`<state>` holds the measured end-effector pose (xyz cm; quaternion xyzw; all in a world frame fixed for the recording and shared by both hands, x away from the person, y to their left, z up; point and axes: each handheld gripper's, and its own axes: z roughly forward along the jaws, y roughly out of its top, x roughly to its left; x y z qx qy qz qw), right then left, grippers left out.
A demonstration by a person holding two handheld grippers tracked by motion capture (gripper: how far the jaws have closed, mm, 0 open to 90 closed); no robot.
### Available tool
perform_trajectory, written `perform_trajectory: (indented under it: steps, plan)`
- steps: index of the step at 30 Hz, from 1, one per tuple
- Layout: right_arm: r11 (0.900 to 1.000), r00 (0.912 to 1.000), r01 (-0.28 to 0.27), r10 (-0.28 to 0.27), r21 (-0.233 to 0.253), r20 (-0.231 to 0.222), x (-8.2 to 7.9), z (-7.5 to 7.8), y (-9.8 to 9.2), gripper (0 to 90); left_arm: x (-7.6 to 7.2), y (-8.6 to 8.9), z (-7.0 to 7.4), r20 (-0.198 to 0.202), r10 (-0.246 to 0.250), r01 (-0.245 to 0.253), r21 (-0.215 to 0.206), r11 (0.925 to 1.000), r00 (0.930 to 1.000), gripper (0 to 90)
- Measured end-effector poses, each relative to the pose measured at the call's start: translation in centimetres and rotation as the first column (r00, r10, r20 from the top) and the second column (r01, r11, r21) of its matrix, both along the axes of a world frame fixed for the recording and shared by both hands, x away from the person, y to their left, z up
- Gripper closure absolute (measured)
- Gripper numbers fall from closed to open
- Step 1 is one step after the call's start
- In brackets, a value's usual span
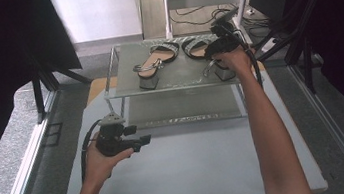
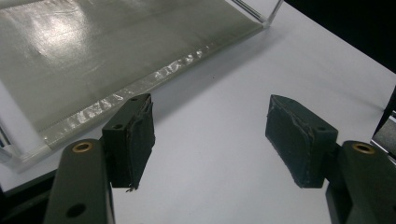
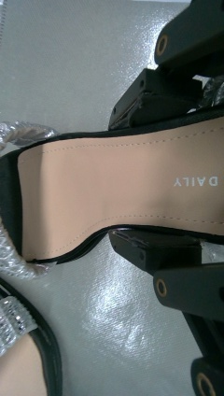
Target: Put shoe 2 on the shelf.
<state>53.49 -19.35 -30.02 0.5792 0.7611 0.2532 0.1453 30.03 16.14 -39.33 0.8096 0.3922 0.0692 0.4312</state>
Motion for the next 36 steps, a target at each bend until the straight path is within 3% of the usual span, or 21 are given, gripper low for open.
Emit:
perform_trajectory:
  steps: [6,8,9,14,16,18,19,22,25,28,30,33,36]
  plan:
    - [1.000,1.0000,0.004,-0.004,0.019,0.006,0.0,-0.1,-0.1,39.8,-0.1,0.1,-0.1,-0.002,-0.001,0.001,0.001,1.0000,1.0000,32.9]
    - [0.999,0.9996,-0.002,0.001,0.043,0.027,-0.2,-0.1,-0.3,35.9,-0.2,0.3,0.0,0.002,0.002,-0.002,-0.008,1.0000,1.0000,32.9]
    - [0.998,0.9973,-0.012,0.008,0.058,0.073,-0.4,0.2,-0.5,34.6,-0.2,0.5,0.1,0.007,0.002,-0.002,-0.011,0.9999,1.0000,33.0]
    - [0.995,0.9691,-0.055,0.033,0.084,0.245,-1.9,1.9,-0.6,31.9,0.4,1.2,0.9,0.021,0.031,-0.030,-0.029,0.9991,0.9993,33.0]
    - [0.991,0.9474,-0.074,0.035,0.109,0.318,-2.9,3.1,-0.9,34.5,0.7,1.4,1.2,0.032,0.044,-0.042,-0.041,0.9983,0.9985,33.3]
    - [0.983,0.9331,-0.103,0.042,0.153,0.357,-3.9,4.0,-1.5,36.7,1.0,1.5,1.3,0.036,0.049,-0.048,-0.047,0.9977,0.9981,33.9]
    - [0.982,0.9313,-0.109,0.046,0.156,0.361,-4.4,4.4,-1.8,38.7,1.1,1.4,1.3,0.039,0.054,-0.052,-0.043,0.9977,0.9978,33.9]
    - [0.982,0.9292,-0.128,0.071,0.136,0.363,-6.0,4.7,-2.9,45.1,1.4,1.4,1.7,0.060,0.063,-0.060,-0.039,0.9974,0.9962,37.3]
    - [0.982,0.9296,-0.136,0.081,0.130,0.359,-7.5,4.5,-4.4,50.5,1.8,1.5,2.5,0.079,0.085,-0.082,-0.046,0.9956,0.9933,46.5]
    - [0.991,0.9281,-0.090,0.049,0.096,0.369,-9.2,3.9,-6.8,55.5,2.6,1.7,3.3,0.066,0.113,-0.109,-0.059,0.9923,0.9914,58.7]
    - [0.993,0.9295,-0.061,0.019,0.103,0.368,-9.8,3.2,-8.3,62.8,3.3,1.9,4.0,0.066,0.142,-0.138,-0.060,0.9885,0.9876,67.4]
    - [0.994,0.9362,-0.056,0.020,0.095,0.351,-10.1,1.8,-10.1,72.7,4.7,2.0,4.8,0.068,0.183,-0.179,-0.058,0.9820,0.9807,76.5]
    - [0.993,0.9438,-0.076,0.042,0.091,0.328,-10.2,0.3,-10.7,79.6,6.6,2.0,5.8,0.075,0.239,-0.234,-0.061,0.9703,0.9683,82.0]
